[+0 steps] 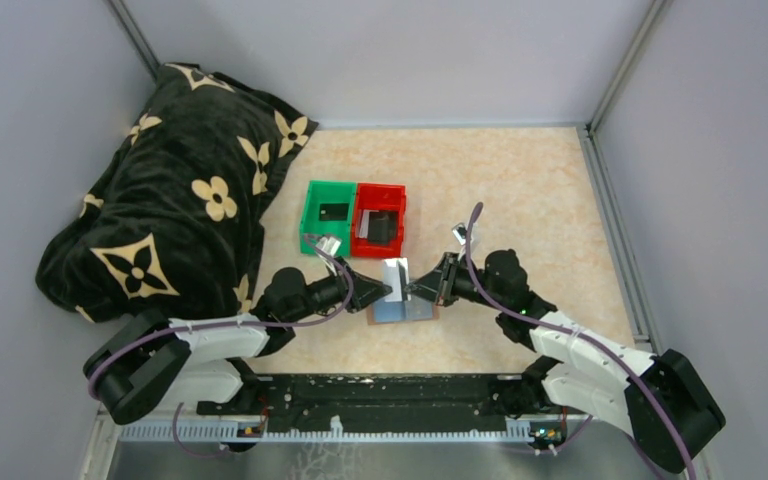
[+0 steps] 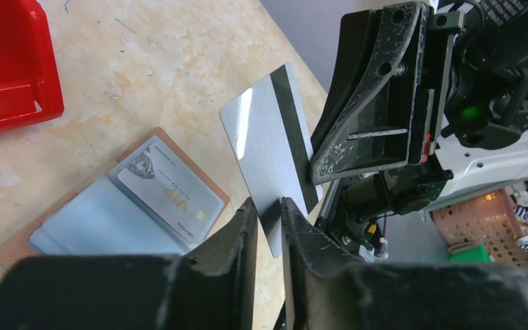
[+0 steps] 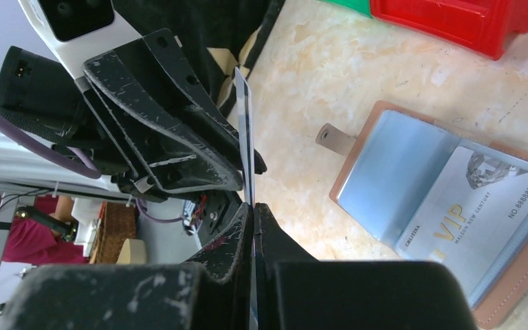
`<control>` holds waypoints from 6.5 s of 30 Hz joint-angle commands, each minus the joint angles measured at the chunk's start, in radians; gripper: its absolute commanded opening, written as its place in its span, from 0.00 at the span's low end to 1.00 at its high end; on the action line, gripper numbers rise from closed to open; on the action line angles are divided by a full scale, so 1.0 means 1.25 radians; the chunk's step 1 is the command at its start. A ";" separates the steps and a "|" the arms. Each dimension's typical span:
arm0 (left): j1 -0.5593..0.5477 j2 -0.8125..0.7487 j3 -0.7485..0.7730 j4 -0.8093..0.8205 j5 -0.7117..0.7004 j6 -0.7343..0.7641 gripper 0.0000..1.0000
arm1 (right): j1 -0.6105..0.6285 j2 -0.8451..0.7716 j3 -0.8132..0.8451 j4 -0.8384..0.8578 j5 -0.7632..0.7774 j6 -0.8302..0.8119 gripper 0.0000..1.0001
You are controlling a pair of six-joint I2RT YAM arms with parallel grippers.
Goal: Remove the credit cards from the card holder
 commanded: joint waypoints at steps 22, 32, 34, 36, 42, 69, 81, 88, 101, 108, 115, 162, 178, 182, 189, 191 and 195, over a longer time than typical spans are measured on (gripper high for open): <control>0.142 -0.007 0.298 -0.521 -0.113 0.161 0.00 | -0.012 -0.043 0.021 -0.095 0.099 -0.065 0.57; 0.248 0.305 0.694 -0.832 -0.096 0.276 0.00 | -0.014 -0.001 0.006 -0.067 0.098 -0.066 0.56; 0.252 0.372 0.770 -0.880 -0.084 0.276 0.00 | -0.014 0.005 0.009 -0.072 0.097 -0.071 0.56; 0.254 0.428 0.823 -0.894 -0.073 0.268 0.00 | -0.015 0.011 0.007 -0.071 0.097 -0.073 0.56; 0.255 0.521 0.901 -0.905 -0.069 0.242 0.00 | -0.018 0.010 0.000 -0.073 0.097 -0.073 0.56; 0.271 0.499 0.915 -0.943 -0.143 0.255 0.33 | -0.025 0.032 -0.027 -0.053 0.102 -0.083 0.56; 0.192 0.234 0.648 -0.732 -0.142 0.210 0.21 | -0.025 0.106 -0.029 -0.077 0.162 -0.125 0.00; 0.035 0.158 0.449 -0.598 -0.202 0.128 0.17 | -0.026 0.139 -0.019 -0.064 0.185 -0.139 0.00; 0.016 0.126 0.198 -0.215 -0.011 -0.054 0.99 | -0.026 0.091 -0.030 -0.120 0.249 -0.173 0.09; -0.005 0.218 0.175 -0.108 0.052 -0.111 0.78 | -0.026 0.114 -0.056 -0.095 0.264 -0.166 0.00; -0.038 0.304 0.175 -0.104 0.019 -0.087 0.78 | -0.026 0.136 -0.078 -0.073 0.269 -0.167 0.00; -0.043 0.401 0.134 -0.030 0.003 -0.117 0.80 | -0.026 0.149 -0.046 -0.027 0.195 -0.148 0.00; -0.042 0.410 0.133 -0.015 0.012 -0.120 0.80 | -0.026 0.122 -0.022 -0.074 0.214 -0.161 0.00; -0.042 0.407 0.129 -0.014 0.012 -0.120 0.81 | -0.026 0.094 -0.026 -0.112 0.253 -0.160 0.00; -0.043 0.421 0.129 0.004 0.020 -0.128 0.81 | -0.026 0.055 -0.017 -0.146 0.262 -0.174 0.00; -0.042 0.425 0.129 0.009 0.025 -0.131 0.81 | -0.026 0.060 -0.019 -0.137 0.257 -0.174 0.00; -0.042 0.424 0.128 0.010 0.024 -0.131 0.81 | -0.026 0.109 -0.027 -0.084 0.225 -0.167 0.00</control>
